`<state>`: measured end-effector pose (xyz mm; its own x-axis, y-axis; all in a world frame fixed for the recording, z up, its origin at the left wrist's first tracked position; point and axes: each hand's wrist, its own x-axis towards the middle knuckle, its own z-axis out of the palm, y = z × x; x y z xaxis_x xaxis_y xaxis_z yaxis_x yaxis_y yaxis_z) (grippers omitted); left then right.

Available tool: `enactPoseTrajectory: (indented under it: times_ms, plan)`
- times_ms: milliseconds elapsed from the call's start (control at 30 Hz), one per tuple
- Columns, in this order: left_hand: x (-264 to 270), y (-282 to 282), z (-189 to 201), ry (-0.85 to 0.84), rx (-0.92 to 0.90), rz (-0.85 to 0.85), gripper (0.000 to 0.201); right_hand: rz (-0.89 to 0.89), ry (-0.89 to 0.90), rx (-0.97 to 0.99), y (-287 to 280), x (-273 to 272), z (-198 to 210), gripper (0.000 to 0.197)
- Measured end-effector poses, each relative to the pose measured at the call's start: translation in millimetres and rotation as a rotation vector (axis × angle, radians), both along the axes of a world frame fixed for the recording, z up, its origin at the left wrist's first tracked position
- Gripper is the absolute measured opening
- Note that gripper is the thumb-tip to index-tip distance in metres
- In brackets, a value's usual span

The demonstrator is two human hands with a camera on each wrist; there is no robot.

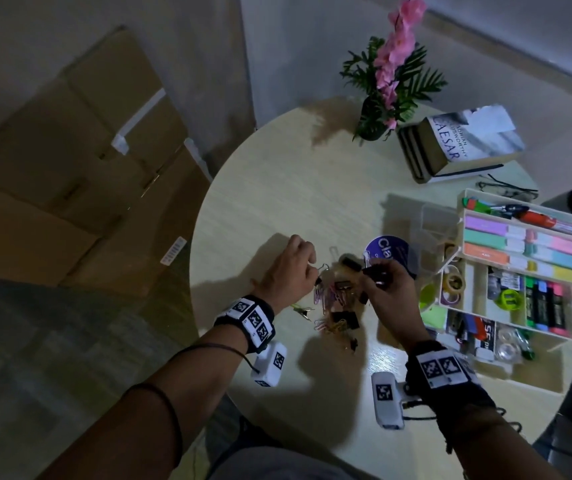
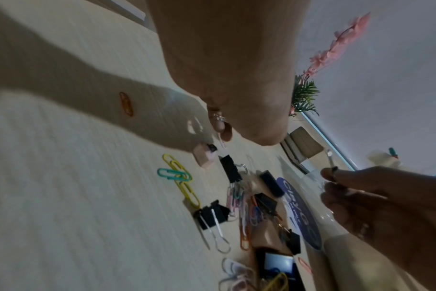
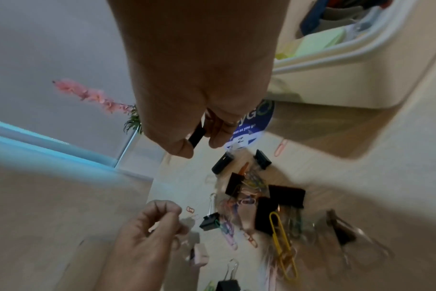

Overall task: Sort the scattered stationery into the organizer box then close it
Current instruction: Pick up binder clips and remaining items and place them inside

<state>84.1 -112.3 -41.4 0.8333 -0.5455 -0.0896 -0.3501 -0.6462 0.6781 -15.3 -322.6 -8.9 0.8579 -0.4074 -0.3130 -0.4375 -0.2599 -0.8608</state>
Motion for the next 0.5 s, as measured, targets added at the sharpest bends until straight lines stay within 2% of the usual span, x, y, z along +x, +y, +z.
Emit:
enactPoseTrajectory:
  times_ms: [67, 167, 233, 367, 500]
  plan:
    - [-6.0, -2.6, 3.4, 0.01, 0.043, -0.011, 0.007, 0.064, 0.022, -0.16, -3.4, 10.8, -1.8, 0.022]
    - [-14.7, -3.7, 2.9, 0.055, 0.17, 0.004, 0.021, 0.196, 0.037, -0.352, -10.9, 25.5, -17.8, 0.031]
    - [-18.5, -3.4, -1.8, 0.057, 0.224, 0.002, 0.034, 0.264, 0.061, -0.408, -12.6, 31.6, -28.1, 0.038]
    - [-22.2, -7.4, -5.3, 0.031, 0.245, 0.052, 0.041, 0.337, 0.036, -0.425, -8.0, 40.1, -35.0, 0.015]
    - [-20.5, -11.7, -3.1, 0.03, 0.244, 0.107, 0.04, 0.392, -0.007, -0.497, -11.1, 41.5, -41.7, 0.011]
